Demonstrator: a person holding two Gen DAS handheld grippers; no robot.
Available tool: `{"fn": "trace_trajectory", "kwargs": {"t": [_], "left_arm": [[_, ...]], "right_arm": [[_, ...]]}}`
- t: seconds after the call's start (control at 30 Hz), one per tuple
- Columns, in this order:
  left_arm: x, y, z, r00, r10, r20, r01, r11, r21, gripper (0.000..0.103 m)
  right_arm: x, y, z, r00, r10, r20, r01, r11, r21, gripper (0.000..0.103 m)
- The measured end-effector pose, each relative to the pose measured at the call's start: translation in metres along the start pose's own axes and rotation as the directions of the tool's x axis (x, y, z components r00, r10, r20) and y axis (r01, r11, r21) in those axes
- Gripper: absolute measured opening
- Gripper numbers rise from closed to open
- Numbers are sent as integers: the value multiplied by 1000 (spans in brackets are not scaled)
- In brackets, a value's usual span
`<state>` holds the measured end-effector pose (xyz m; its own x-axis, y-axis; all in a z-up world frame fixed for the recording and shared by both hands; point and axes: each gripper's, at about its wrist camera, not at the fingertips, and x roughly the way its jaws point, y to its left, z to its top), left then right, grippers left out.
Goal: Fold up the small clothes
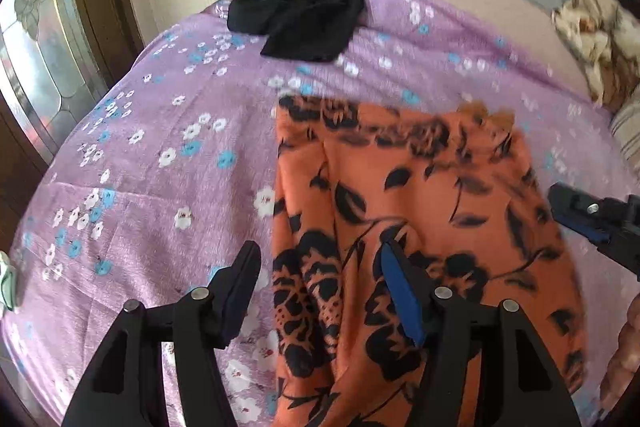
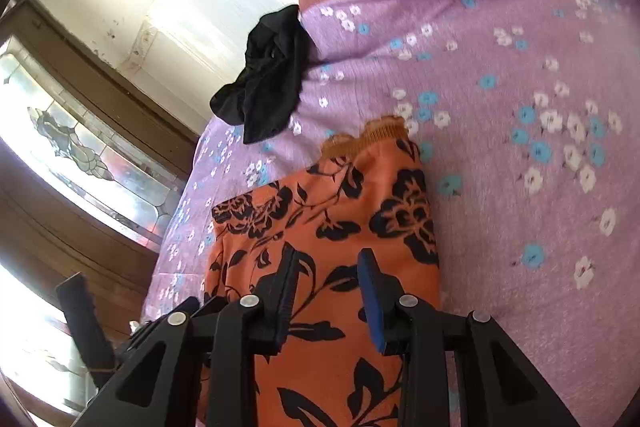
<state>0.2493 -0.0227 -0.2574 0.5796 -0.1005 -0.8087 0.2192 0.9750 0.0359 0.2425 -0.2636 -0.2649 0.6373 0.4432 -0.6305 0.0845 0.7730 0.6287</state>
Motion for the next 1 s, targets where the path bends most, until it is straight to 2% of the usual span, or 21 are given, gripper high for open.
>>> {"fn": "trace_trajectory", "kwargs": {"t": [0.07,0.27,0.37,0.47,0.53,0.8,0.9,1.0], "left_arm": [[6,4,0,1000,-8,-4,8,1000,-14,65],[5,3,-2,1000,5,15,-5,1000,15,66],[4,-2,-4,999,22,32,-23,999,42,66],[5,-5,-4,999,32,44,-35,997,64,66],[5,-5,-5,998,36,50,-40,997,72,67],[4,-4,-5,998,37,48,-40,997,67,67],[3,-4,-5,998,43,52,-47,996,71,67],[3,-4,-5,998,45,50,-48,997,62,67]], "right_arm": [[23,-10,-5,994,-30,-102,33,999,25,31],[17,-4,28,1000,-16,-23,16,1000,20,33],[34,-14,47,998,-18,-58,22,997,72,33],[58,-26,59,993,-63,-102,72,993,89,32],[71,-32,64,992,-45,-120,58,993,103,33],[57,-22,66,996,-42,-79,49,995,92,34],[37,-10,58,998,-26,-60,30,997,65,34],[19,2,43,996,-23,-87,26,999,32,34]]}}
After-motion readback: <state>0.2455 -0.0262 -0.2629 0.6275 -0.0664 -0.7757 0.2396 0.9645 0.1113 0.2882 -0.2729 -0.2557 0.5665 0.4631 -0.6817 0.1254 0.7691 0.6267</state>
